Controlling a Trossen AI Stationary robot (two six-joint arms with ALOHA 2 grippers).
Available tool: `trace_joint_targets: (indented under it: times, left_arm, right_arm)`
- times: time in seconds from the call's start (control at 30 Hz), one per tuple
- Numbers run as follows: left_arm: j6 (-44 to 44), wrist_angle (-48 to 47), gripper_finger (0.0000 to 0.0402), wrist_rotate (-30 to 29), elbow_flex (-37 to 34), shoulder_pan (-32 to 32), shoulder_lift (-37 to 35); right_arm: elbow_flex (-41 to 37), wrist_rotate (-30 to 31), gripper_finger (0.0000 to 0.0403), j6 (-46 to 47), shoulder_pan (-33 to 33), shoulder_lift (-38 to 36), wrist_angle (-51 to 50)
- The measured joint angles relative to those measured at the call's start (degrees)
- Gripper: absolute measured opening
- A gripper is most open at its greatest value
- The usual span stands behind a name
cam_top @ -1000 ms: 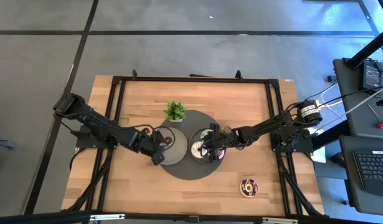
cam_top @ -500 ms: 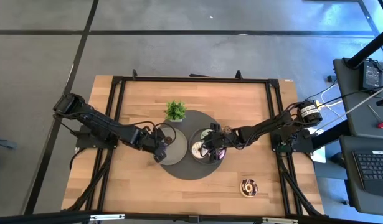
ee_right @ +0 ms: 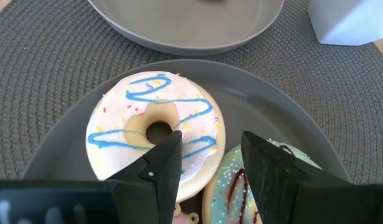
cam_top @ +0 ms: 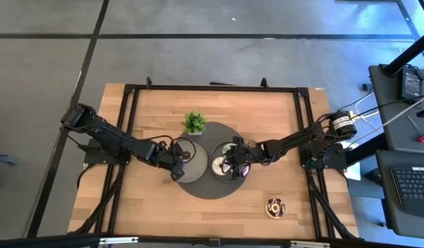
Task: Pick & Place donuts
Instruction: Put the small purple donut on the gray plate, then put the small brown donut on the gray plate
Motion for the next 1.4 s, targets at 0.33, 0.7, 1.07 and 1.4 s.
trace_joint_targets:
  times: [0.33, 0.7, 1.07, 1.4]
  left_arm:
    - [-1.1, 0.3, 0.0017, -2.3, 0.0, 0.0, 0.0]
    - [-4.4, 0.5, 0.005, -0.7, 0.0, 0.0, 0.0]
    - [-4.6, -0.8, 0.0111, 0.3, 0.0, 0.0, 0.0]
    - [-4.6, -0.3, 0.0117, -0.1, 0.2, 0.0, -0.5]
  right_arm:
    - [0.0, 0.0, 0.0168, -0.1, 0.0, 0.0, 0.0]
    - [0.0, 0.0, 0.0168, 0.0, 0.0, 0.0, 0.4]
    - [2.8, -0.1, 0.0168, 3.0, 0.0, -4.5, -4.1]
    - [2.9, 5.4, 0.0168, 17.1, -1.9, -19.6, -33.8]
